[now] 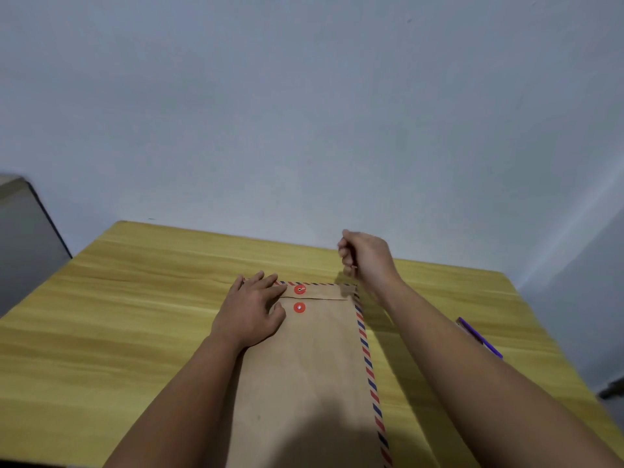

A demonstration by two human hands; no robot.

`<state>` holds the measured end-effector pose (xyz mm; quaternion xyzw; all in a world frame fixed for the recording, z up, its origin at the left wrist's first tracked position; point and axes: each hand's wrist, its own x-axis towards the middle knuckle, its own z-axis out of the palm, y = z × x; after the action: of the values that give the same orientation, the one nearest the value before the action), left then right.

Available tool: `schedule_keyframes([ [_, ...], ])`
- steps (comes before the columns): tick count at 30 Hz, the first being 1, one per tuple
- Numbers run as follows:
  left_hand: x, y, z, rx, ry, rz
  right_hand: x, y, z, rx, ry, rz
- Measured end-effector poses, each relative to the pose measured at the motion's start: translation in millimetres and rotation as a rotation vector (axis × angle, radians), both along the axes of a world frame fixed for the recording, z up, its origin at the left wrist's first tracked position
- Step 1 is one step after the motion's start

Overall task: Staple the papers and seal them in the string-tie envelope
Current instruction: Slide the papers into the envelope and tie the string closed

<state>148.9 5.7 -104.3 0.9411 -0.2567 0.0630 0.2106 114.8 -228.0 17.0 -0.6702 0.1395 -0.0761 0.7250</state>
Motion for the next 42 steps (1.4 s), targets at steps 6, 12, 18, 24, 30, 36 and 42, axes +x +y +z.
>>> schedule_keyframes([
  [6, 0.0, 0.2, 0.9, 0.01, 0.004, 0.005, -9.0, 18.0, -49.2, -1.195, 0.087, 0.227],
  [12, -1.0, -0.2, 3.3, 0.001, 0.014, 0.004, -17.5, 26.8, -58.9, -1.752, 0.04, 0.341],
  [18, 2.7, 0.1, 1.0, -0.066, 0.053, 0.003, -35.9, 37.4, -57.9, -2.179, -0.087, 0.546],
  [24, 8.5, 1.8, -0.5, -0.119, 0.044, 0.031, -60.4, 61.4, -52.1, -2.275, -0.024, 0.631],
  [30, 3.9, 3.4, 3.6, 0.012, 0.046, 0.08, -60.5, 73.8, -50.0, -2.12, -0.052, 0.669],
  [36, -2.5, 15.6, 5.3, 0.175, 0.066, -0.037, -26.9, 75.0, -49.3, -1.847, -0.089, 0.621],
  [42, -6.1, 14.6, 2.8, 0.174, 0.009, -0.045, 23.2, 62.0, -37.6, -1.696, 0.005, 0.72],
])
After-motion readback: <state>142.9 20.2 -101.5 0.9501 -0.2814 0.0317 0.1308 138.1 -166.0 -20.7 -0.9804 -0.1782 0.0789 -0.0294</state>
